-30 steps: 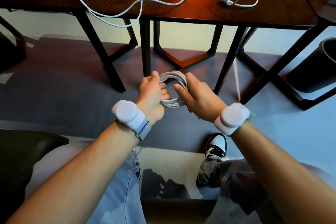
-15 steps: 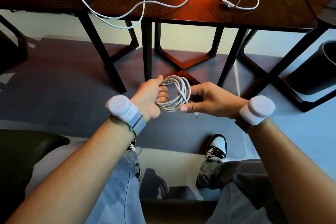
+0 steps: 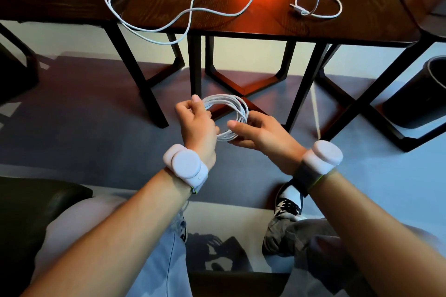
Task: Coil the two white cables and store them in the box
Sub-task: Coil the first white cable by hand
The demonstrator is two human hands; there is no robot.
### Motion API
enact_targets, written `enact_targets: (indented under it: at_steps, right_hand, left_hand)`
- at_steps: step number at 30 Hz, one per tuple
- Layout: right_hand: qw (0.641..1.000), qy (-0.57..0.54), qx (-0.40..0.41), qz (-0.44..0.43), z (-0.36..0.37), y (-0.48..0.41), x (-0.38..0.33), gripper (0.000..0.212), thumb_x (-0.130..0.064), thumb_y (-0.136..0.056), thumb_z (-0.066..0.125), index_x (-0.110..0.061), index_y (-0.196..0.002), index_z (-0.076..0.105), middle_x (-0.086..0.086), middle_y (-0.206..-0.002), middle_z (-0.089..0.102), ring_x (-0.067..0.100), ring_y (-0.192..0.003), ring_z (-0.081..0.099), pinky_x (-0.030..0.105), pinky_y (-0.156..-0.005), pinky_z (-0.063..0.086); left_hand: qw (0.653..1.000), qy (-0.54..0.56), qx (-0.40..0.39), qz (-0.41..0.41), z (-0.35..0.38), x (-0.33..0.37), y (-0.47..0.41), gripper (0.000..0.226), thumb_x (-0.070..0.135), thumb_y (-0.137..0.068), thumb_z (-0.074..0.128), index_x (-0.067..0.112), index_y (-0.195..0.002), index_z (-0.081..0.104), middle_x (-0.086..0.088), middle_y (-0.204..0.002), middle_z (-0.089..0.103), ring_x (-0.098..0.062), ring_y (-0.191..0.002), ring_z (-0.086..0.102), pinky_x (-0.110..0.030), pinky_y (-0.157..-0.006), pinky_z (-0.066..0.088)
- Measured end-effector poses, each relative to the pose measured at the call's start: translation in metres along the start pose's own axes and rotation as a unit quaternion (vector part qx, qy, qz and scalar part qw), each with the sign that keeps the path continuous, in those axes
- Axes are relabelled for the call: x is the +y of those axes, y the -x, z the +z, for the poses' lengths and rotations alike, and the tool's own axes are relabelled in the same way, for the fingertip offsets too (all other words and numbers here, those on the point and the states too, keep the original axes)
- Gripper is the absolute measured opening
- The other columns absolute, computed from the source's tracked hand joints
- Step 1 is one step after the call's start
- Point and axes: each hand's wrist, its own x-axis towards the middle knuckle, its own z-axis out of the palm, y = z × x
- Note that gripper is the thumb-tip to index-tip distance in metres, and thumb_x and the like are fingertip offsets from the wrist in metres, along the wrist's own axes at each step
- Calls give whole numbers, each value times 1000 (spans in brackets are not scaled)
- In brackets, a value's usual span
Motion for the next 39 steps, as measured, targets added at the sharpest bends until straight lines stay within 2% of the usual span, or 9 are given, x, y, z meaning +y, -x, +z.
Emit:
enact_targets:
  at_steps: [2, 8, 13, 16, 18, 22, 29, 36, 39]
  right_hand:
    - [999, 0, 49, -5, 9, -1, 6, 34, -26, -88, 72, 3, -101, 60, 31, -103, 66, 34, -97, 70, 41, -86, 59]
    - [988, 43, 146, -18, 15, -5, 18, 15, -11, -92, 62, -11, -98, 49, 16, -94, 63, 30, -86, 72, 47, -81, 60]
    - [987, -141, 67, -44, 21, -2, 7, 21, 8, -96, 44, -5, -113, 45, 14, -81, 65, 28, -69, 67, 41, -74, 60]
    - [951, -309, -8, -11, 21, 3, -7, 25, 9, -86, 36, -2, -98, 54, 8, -65, 62, 22, -57, 62, 37, -69, 56]
    - [943, -328, -54, -28, 20, 7, -14, 22, 4, -79, 41, -4, -85, 61, 5, -61, 62, 20, -54, 61, 37, -71, 52]
    - [960, -254, -40, -111, 23, 8, -15, 25, 12, -88, 54, 2, -111, 51, 4, -67, 66, 23, -58, 63, 36, -70, 55]
    - [968, -183, 151, -81, 21, -1, -4, 24, -19, -104, 44, -3, -120, 49, 6, -76, 49, 14, -52, 53, 30, -57, 53]
    - [943, -324, 70, -35, 23, -1, -6, 36, -35, -106, 33, -14, -92, 58, -7, -52, 29, 8, -42, 28, 26, -50, 38]
    - [920, -380, 89, 23, 17, -1, -5, 41, -42, -105, 31, -19, -77, 49, -8, -45, 22, 7, -35, 17, 21, -40, 26]
  left_hand:
    - [1000, -3, 1, 24, 0, -2, 2, 24, 41, -105, 37, 28, -86, 36, 0, -74, 45, -4, -40, 35, -18, -38, 34]
    - [999, 3, -28, 20, 5, -11, 10, 22, 36, -106, 38, 25, -87, 35, 1, -67, 41, -3, -36, 32, -19, -38, 30]
    - [995, 36, -15, -89, 6, -10, 8, 24, 36, -107, 37, 22, -88, 37, -3, -72, 43, -7, -41, 35, -17, -36, 31]
    - [989, 62, -17, -131, 7, -4, 5, 23, 33, -108, 38, 19, -90, 39, -1, -66, 38, -6, -38, 30, -14, -34, 28]
    - [983, 92, -30, -156, 8, 0, 6, 23, 31, -108, 38, 17, -90, 40, 0, -63, 33, -4, -34, 26, -13, -33, 26]
    - [973, 137, -58, -175, 9, 9, 3, 21, 30, -108, 38, 15, -94, 40, 2, -53, 33, -5, -35, 24, -14, -33, 24]
    - [982, 122, -91, -110, 9, 14, 9, 23, 35, -107, 42, 17, -94, 38, 10, -45, 34, -6, -36, 23, -19, -34, 25]
    - [972, 68, -122, -191, 7, 16, 2, 26, 29, -103, 41, 19, -79, 42, 8, -47, 22, -8, -35, 17, -17, -38, 17]
    - [956, -3, -174, -234, 7, 15, 4, 26, 30, -99, 40, 20, -77, 48, 4, -53, 33, -10, -36, 28, -18, -42, 35]
